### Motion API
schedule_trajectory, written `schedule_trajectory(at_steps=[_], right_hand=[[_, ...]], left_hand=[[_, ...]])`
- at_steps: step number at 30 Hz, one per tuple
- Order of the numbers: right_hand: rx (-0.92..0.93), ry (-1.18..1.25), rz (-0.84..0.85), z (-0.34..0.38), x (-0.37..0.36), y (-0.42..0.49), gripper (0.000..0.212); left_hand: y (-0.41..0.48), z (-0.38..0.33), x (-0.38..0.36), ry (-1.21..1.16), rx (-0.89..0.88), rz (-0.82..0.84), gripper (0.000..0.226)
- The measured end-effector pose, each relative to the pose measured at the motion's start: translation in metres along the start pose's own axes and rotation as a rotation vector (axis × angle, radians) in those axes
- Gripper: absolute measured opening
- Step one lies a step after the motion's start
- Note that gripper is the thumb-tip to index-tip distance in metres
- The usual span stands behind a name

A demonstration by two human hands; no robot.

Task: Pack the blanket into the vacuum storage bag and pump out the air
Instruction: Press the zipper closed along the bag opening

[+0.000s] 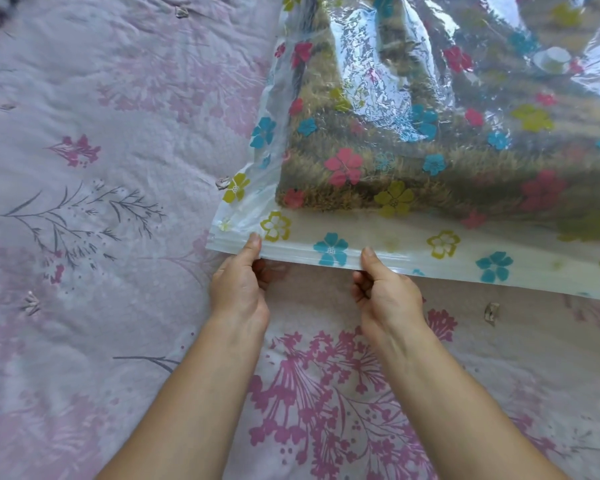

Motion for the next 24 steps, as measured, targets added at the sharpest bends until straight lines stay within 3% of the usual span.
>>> schedule_trajectory(at_steps=[7,13,24], right_hand=[[-0.02,0.093,-0.026,-0.007,-0.01,-0.01,0.021],[-0.09,0.104,0.12,-0.037,-0.059,-0.027,0.018],[-0.051,0.09,0.067,-0.036,-0.06,-0.024,0.012]], left_hand=[[0.018,-0.025,0.016,0.071,0.027,0.02,0.009],[0.02,-0.028,0.018,0.055,0.052,0.101,0.009],[0.029,-0.04,0.031,-0.043,0.063,0.054,0.007]])
Point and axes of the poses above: each hand's wrist, its own y-axis towards the middle knuckle, its own x-axis out of the back of the hand, z = x × y, the point moved 2 cm from there along y, towards the middle knuckle, and after that the axes turned 1 degree about -y, right-handed, at the moved point
